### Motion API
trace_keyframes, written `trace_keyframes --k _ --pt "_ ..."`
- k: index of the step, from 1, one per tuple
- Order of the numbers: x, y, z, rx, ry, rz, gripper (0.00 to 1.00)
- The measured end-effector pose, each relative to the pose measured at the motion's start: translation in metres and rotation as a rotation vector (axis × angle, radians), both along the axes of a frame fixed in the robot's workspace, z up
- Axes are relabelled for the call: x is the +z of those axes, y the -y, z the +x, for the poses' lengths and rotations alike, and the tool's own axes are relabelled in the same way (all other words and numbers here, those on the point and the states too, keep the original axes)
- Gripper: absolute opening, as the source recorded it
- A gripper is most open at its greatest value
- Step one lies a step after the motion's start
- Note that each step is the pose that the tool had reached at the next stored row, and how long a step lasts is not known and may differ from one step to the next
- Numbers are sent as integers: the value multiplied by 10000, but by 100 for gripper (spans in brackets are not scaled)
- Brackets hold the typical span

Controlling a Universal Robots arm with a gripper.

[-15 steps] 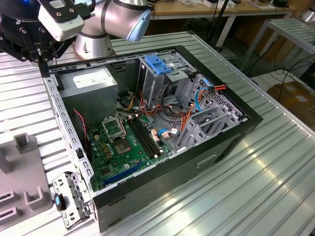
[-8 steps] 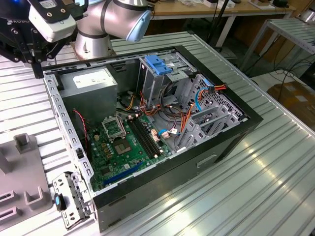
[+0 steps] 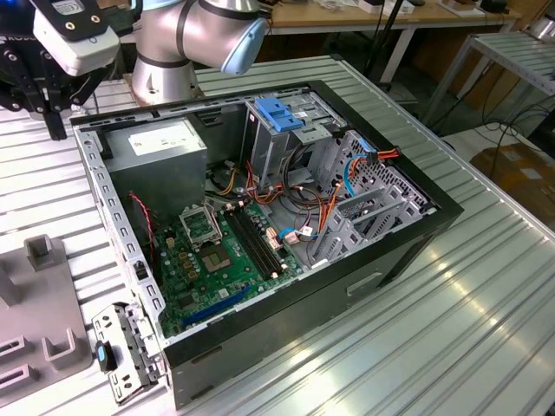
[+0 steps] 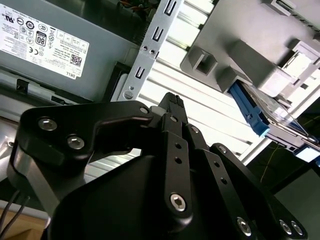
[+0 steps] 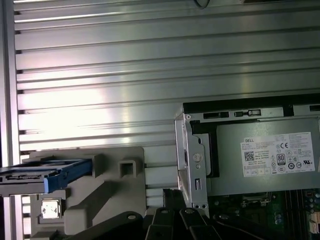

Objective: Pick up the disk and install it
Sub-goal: 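Reach for the disk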

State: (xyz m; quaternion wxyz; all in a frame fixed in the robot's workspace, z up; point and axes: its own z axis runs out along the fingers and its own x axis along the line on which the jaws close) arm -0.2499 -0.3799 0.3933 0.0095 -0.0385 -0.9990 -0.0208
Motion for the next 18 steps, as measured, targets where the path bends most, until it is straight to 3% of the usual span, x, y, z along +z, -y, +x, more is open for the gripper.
trace_keyframes --k 16,18 --pt "0 -12 -285 0 0 0 11" --pt "0 -14 -357 1 0 1 11"
